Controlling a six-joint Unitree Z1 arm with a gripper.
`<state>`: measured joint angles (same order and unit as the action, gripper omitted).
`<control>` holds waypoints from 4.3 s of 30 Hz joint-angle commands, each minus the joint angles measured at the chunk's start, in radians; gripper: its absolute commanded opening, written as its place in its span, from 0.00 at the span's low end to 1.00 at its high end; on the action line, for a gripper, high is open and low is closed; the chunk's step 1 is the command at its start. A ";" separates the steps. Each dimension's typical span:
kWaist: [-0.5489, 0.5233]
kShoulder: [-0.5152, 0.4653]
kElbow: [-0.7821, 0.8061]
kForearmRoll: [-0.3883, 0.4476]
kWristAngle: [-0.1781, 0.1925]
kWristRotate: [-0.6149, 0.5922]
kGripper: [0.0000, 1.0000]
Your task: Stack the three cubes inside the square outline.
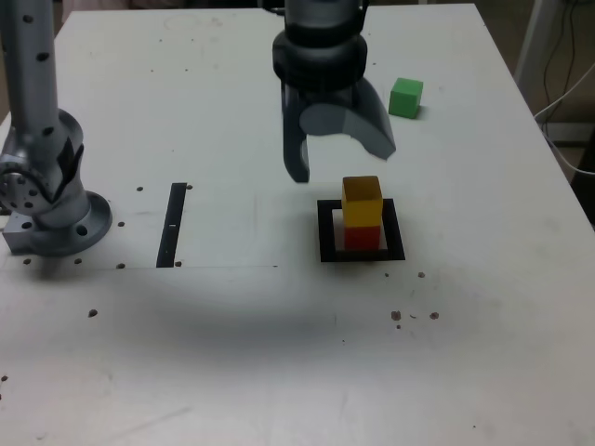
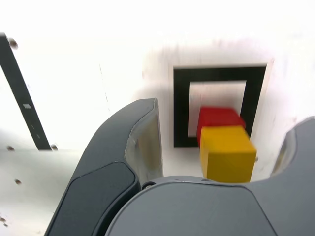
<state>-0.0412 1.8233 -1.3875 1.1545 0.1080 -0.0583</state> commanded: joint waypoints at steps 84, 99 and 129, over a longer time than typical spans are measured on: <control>0.461 0.701 -1.018 0.342 0.041 0.789 0.26; 0.447 0.677 -1.021 0.360 0.037 0.774 0.26; 0.210 0.217 -0.634 0.443 -0.045 0.455 0.26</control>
<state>0.1785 2.0552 -2.0292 1.5925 0.0704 0.4072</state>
